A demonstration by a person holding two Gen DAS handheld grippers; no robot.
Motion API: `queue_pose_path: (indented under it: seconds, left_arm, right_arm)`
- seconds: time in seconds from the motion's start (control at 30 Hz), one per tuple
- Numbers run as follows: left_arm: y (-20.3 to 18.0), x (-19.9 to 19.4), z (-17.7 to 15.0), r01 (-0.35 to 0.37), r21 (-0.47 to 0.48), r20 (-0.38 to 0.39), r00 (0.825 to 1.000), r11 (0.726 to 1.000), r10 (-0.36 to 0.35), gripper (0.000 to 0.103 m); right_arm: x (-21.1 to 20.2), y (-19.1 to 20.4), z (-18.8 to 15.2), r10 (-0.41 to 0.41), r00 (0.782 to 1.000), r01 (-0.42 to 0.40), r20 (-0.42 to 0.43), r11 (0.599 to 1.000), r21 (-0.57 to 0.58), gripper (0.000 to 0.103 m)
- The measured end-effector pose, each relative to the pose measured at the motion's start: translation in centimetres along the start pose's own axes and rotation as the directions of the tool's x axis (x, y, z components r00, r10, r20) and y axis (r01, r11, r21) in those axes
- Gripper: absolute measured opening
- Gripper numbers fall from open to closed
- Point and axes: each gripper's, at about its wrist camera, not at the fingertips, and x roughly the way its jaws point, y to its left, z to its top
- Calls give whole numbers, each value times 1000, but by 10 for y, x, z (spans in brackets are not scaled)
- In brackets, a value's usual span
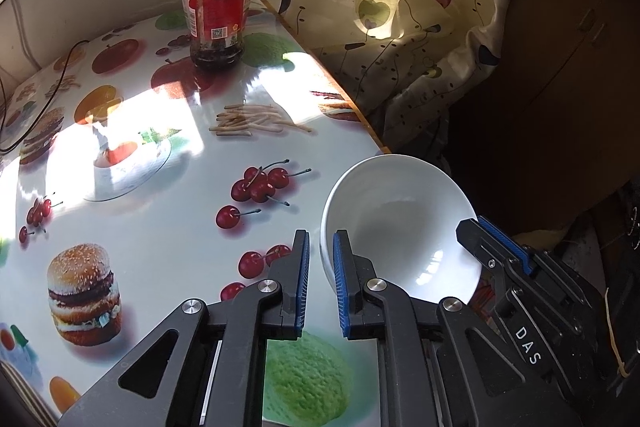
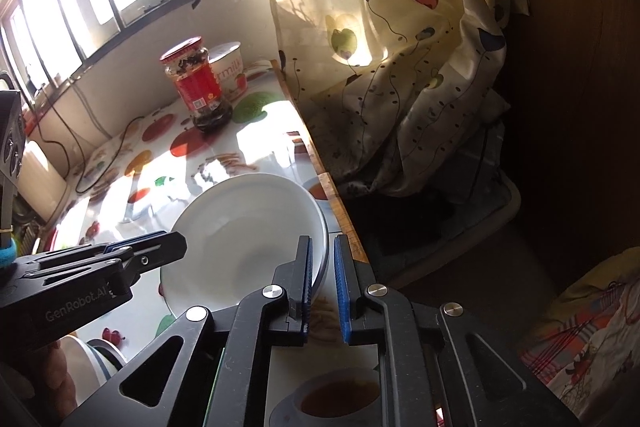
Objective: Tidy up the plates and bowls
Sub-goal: 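Close both grippers on the rim of the blue-striped white bowl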
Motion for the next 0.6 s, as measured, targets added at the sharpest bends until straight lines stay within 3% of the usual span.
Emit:
queue_pose_path:
  seconds: [0.6]
  left_arm:
    - [-1,1,-1,-2,0,1,1000,1000,2,7]
  right_arm:
    - [-1,1,1,-3,1000,3,7,1000,2,9]
